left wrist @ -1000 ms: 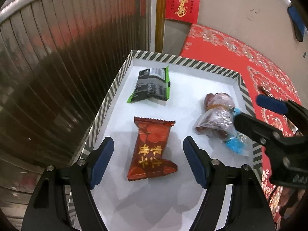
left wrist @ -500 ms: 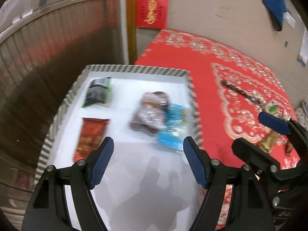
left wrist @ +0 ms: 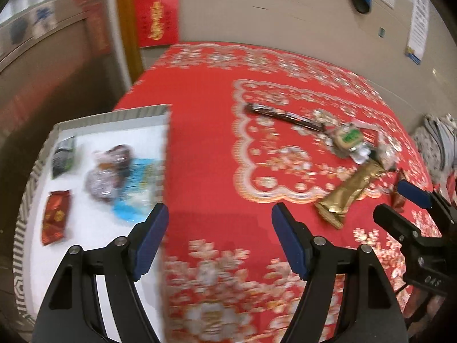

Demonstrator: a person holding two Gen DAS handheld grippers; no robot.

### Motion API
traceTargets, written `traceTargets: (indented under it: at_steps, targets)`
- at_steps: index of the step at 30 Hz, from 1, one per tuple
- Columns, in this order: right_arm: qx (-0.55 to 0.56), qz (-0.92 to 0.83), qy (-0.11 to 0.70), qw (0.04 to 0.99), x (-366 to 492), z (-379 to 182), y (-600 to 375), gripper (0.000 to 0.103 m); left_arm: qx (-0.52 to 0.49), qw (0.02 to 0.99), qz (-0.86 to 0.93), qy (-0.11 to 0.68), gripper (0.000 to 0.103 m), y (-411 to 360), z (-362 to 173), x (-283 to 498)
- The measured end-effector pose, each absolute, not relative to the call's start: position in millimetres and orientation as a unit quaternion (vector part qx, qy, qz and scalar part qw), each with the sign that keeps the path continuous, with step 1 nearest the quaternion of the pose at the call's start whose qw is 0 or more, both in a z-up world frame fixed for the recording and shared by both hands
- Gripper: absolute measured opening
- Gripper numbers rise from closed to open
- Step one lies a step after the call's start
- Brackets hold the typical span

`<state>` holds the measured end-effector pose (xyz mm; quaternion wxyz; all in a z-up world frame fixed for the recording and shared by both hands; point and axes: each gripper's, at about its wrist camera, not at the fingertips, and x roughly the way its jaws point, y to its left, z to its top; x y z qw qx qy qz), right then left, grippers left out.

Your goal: Organize snacks

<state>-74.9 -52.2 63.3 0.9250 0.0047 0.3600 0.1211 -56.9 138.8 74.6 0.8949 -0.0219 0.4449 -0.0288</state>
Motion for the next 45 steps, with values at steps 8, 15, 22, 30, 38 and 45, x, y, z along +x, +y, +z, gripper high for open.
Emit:
traceTargets:
  at_steps: [8,15,22,30,38,45]
  targets:
    - [0.042,0.072,0.368,0.926,-89.4,52.0,-124.4,0.087,0.006,0.886,-0.079,0.457,0.075,79.0,69.7,-43.9]
    - [0.071,0.044,0.372,0.924,-98.3,44.9,-166.4,0.087,0.051,0.872,-0.130,0.470,0.075,28.2,60.7,-32.8]
    - [0.096,0.028,0.374,0.922,-103.3,40.6,-193.4,0.087,0.095,0.859,-0.152,0.480,0.075,-11.4,46.9,-17.7]
    - [0.103,0.015,0.379,0.919,-99.2,35.9,-205.7,0.087,0.127,0.850,-0.153,0.488,0.075,-37.2,28.1,-1.4]
    - [0.117,0.006,0.387,0.915,-89.0,31.5,-210.0,0.087,0.129,0.851,-0.158,0.484,0.075,-43.0,24.8,4.4]
    - [0.119,-0.003,0.397,0.910,-72.9,22.4,-208.9,0.087,0.098,0.851,-0.172,0.487,0.075,-37.4,22.2,8.7]
